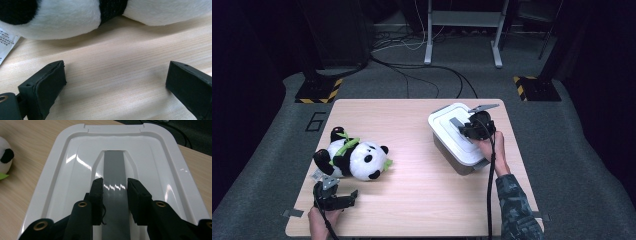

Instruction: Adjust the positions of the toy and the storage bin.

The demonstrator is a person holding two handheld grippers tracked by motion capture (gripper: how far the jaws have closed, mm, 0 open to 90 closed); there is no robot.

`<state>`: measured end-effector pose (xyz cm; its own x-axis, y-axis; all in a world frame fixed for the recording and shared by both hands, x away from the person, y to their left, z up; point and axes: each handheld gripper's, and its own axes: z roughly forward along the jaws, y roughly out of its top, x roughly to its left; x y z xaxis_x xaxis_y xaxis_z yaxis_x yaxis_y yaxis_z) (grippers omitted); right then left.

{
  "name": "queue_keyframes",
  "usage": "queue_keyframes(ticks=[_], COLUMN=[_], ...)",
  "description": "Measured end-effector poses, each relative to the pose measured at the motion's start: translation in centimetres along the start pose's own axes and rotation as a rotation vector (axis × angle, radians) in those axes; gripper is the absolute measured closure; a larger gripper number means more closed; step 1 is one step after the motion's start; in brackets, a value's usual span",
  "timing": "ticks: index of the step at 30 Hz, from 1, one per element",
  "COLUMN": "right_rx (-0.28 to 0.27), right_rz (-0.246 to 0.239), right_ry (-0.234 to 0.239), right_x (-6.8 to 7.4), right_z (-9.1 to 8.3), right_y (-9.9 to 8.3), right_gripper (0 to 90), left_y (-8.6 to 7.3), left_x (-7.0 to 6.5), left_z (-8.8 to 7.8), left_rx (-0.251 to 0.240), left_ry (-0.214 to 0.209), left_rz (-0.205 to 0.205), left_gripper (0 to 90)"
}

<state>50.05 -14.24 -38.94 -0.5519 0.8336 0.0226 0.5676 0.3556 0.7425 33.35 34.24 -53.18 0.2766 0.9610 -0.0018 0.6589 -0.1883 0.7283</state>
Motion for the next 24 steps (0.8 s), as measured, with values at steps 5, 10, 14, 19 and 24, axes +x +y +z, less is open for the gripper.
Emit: queue_keyframes(ticks=[5,10,14,19,24], right_rx=[0.002,-0.003,0.005,0.003,0.009], right_rz=[-0.012,-0.021,-0.015,-0.043,-0.072], right_ry=[0.019,0.049,0.075,0.087,0.102], right_x=[0.3,0.4,1.2,2.2,3.9], right_z=[-0.3,-0.3,-0.4,-0.2,0.2], right_y=[-0.2,-0.4,-0.4,-0.3,0.0], right_gripper=[66.7,66.7,66.7,66.7,66.7], left_y=[0.0,0.0,0.0,0.0,0.0], left_x=[0.0,0.0,0.0,0.0,0.0], left_z=[0.0,0.0,0.0,0.0,0.0], left_rx=[0.000,0.000,0.000,0.002,0.002], left_ry=[0.000,0.000,0.000,0.001,-0.002], left_rz=[-0.001,0.000,0.000,0.000,0.000], left_gripper=[2.5,2.5,2.5,2.5,2.6])
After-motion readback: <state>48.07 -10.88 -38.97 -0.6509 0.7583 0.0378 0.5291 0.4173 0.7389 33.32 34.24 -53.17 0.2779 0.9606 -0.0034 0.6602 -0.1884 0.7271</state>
